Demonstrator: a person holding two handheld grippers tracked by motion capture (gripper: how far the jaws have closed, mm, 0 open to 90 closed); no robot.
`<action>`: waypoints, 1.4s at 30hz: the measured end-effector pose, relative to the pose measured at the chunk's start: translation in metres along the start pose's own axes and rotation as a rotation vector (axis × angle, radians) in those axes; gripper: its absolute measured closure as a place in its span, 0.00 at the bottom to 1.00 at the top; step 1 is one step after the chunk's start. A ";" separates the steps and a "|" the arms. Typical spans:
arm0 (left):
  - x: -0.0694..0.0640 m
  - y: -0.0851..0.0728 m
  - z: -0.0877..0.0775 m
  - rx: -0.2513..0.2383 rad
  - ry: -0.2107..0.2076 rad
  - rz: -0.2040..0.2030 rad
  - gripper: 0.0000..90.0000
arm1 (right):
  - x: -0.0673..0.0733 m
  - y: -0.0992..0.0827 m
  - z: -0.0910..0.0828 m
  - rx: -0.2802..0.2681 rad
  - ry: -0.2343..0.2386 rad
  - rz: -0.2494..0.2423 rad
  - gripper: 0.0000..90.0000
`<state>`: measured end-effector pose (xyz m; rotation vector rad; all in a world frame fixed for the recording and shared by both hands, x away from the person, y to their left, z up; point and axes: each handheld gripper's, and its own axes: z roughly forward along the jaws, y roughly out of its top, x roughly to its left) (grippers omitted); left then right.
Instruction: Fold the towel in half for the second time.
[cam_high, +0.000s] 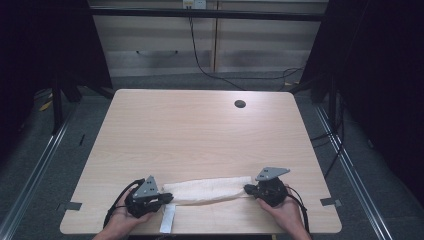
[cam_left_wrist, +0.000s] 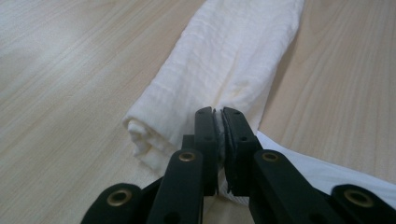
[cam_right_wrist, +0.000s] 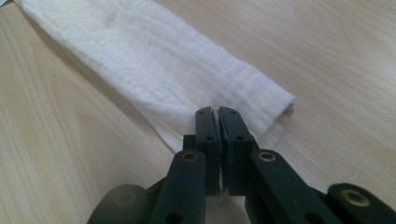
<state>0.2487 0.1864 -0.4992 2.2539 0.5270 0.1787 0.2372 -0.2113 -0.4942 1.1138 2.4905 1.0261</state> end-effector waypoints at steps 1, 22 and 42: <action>0.000 0.000 0.000 -0.002 0.002 -0.001 0.95 | 0.001 -0.001 -0.001 0.000 -0.002 0.009 0.97; 0.047 0.009 0.017 -0.062 0.060 -0.149 0.95 | -0.017 0.016 0.019 -0.029 -0.018 0.068 0.97; 0.062 0.014 0.013 -0.081 0.076 -0.206 0.77 | -0.023 0.027 0.025 -0.093 -0.011 0.104 0.83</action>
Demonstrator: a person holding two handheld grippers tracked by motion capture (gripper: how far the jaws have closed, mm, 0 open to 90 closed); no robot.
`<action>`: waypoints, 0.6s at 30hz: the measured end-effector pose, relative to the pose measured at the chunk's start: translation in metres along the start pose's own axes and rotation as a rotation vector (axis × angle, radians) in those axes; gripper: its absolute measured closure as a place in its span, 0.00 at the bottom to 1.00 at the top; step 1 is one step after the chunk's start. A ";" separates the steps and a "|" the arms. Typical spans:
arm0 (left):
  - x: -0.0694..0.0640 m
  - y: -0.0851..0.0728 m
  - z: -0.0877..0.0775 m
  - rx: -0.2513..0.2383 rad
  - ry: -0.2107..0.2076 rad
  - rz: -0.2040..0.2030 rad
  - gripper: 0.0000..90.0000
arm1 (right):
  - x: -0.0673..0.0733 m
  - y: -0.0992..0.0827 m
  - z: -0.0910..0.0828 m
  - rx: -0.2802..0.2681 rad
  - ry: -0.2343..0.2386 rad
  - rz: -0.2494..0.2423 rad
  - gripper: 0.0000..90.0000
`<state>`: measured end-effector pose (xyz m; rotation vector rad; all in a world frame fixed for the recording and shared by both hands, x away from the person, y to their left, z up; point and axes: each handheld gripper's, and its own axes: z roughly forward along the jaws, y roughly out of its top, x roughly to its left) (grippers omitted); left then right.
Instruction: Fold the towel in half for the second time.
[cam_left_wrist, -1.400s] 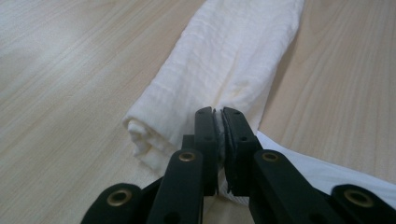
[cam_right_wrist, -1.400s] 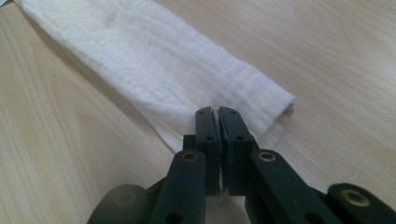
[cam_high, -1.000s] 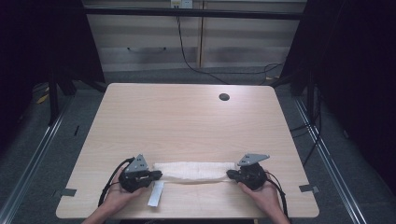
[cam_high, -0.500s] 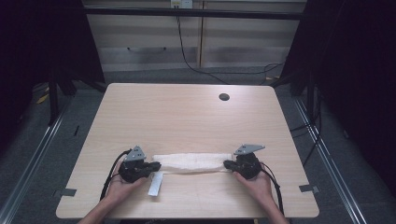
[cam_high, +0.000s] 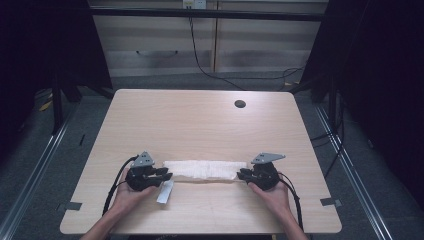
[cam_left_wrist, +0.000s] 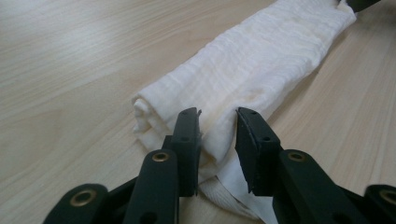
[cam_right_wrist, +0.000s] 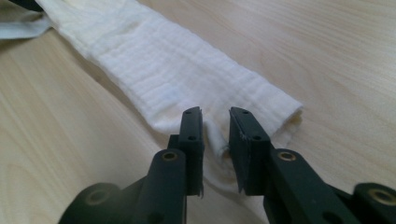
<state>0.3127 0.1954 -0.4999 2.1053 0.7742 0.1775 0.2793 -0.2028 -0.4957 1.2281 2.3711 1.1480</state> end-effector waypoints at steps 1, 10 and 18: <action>0.001 0.000 -0.004 -0.003 0.008 0.002 0.74 | 0.000 0.000 -0.002 -0.008 0.007 0.004 0.81; 0.004 -0.001 -0.038 -0.060 0.006 -0.055 0.46 | 0.001 0.002 -0.033 -0.113 0.042 0.059 0.58; 0.000 -0.011 -0.059 -0.031 0.036 -0.081 0.35 | -0.001 -0.010 -0.061 -0.165 -0.021 0.085 0.47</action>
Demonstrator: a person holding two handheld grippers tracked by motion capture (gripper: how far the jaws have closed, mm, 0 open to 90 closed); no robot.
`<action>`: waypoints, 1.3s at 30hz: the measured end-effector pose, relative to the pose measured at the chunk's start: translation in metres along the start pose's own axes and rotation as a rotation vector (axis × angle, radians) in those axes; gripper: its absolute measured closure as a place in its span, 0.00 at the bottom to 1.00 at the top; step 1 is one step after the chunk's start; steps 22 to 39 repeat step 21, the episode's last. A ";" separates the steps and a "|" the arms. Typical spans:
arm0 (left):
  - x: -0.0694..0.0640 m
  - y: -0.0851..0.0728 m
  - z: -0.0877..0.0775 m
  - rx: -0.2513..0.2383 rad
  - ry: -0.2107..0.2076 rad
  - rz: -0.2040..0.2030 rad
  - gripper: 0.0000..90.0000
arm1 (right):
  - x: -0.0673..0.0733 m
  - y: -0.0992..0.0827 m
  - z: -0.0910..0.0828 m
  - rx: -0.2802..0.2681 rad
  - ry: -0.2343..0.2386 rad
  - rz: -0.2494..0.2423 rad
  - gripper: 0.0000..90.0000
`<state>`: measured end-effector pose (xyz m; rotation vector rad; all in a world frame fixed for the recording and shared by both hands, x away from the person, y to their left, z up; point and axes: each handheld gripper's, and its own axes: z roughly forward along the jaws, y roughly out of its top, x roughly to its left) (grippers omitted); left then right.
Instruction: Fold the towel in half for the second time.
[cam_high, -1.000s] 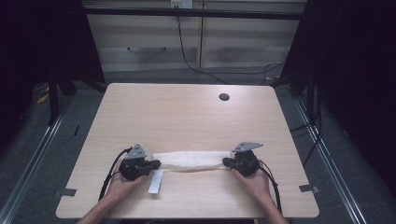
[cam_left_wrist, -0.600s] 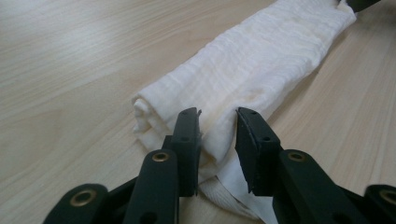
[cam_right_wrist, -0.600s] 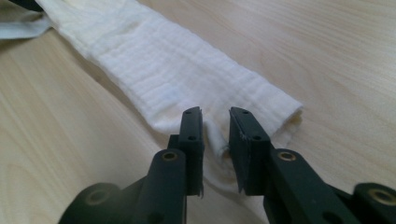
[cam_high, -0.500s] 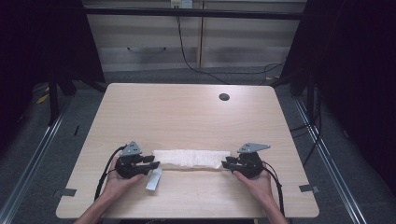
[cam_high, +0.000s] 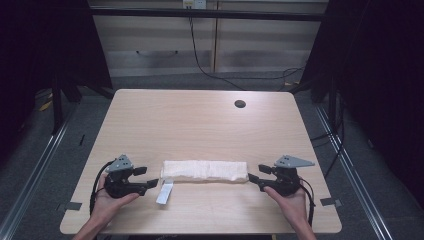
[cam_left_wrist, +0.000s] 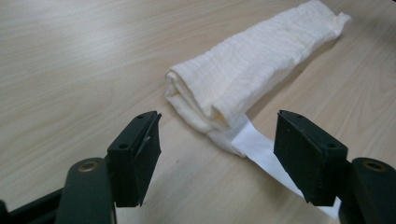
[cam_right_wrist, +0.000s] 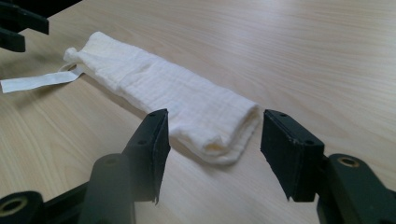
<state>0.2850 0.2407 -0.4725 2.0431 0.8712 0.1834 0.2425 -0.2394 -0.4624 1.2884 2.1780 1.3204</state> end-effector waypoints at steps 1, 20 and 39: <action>0.000 0.000 -0.002 -0.003 0.001 -0.012 0.33 | -0.002 -0.004 -0.005 -0.013 -0.011 0.002 0.46; 0.043 -0.025 -0.030 -0.105 0.104 -0.156 0.18 | -0.031 -0.036 -0.031 0.000 -0.157 0.083 0.34; 0.043 -0.026 -0.030 -0.101 0.086 -0.151 0.18 | -0.031 -0.036 -0.030 0.003 -0.164 0.079 0.33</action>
